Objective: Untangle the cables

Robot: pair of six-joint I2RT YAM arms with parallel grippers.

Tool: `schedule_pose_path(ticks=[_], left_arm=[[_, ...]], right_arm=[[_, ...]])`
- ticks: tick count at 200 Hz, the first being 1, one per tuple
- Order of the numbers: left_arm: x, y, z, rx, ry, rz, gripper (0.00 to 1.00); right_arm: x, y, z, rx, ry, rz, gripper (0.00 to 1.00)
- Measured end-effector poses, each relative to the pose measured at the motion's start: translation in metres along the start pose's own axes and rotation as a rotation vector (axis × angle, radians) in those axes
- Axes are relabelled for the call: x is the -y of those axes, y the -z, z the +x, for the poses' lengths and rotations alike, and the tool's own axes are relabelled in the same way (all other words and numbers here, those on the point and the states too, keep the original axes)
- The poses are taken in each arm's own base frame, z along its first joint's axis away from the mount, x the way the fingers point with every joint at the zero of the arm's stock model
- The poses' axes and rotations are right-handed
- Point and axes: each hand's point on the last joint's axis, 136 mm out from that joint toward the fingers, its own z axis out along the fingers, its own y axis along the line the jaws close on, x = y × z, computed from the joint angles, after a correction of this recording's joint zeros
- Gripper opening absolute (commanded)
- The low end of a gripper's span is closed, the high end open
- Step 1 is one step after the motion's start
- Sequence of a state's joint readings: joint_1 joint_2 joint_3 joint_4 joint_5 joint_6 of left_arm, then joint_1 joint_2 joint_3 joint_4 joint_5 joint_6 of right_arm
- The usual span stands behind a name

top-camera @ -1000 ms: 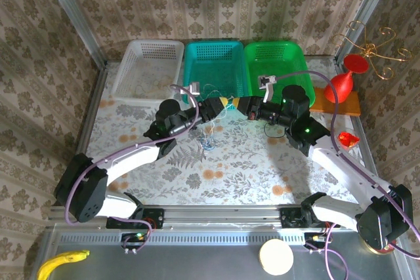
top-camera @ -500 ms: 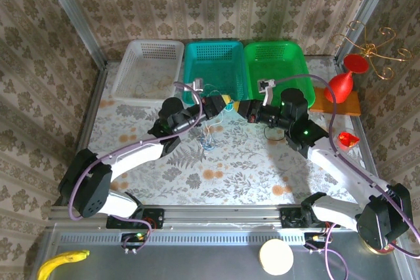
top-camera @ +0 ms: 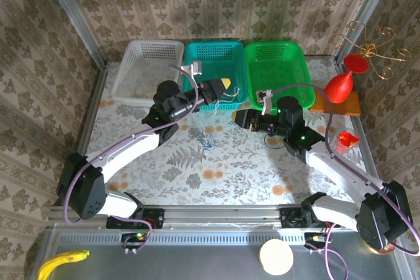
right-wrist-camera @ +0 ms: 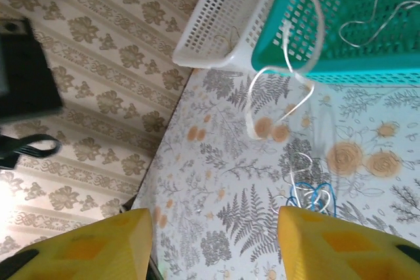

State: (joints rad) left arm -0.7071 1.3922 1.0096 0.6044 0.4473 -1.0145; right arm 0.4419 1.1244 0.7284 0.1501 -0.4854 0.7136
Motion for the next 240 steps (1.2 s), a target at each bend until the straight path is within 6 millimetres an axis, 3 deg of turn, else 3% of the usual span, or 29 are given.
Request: schedule_pose_path(ticks=[63, 105, 180, 240], left_arm=[[0.025, -0.004, -0.014, -0.003, -0.039, 0.045, 0.00], [0.028, -0.004, -0.014, -0.011, -0.041, 0.056, 0.00], [0.038, -0.005, -0.019, -0.009, -0.051, 0.077, 0.00], [0.048, -0.005, -0.025, 0.004, -0.065, 0.102, 0.00]], right_arm=[[0.031, -0.007, 0.020, -0.030, -0.031, 0.074, 0.62], [0.043, -0.017, 0.025, -0.045, -0.042, 0.093, 0.67], [0.053, -0.032, 0.025, -0.044, -0.045, 0.092, 0.69], [0.050, -0.047, 0.012, -0.020, -0.054, 0.059, 0.69]])
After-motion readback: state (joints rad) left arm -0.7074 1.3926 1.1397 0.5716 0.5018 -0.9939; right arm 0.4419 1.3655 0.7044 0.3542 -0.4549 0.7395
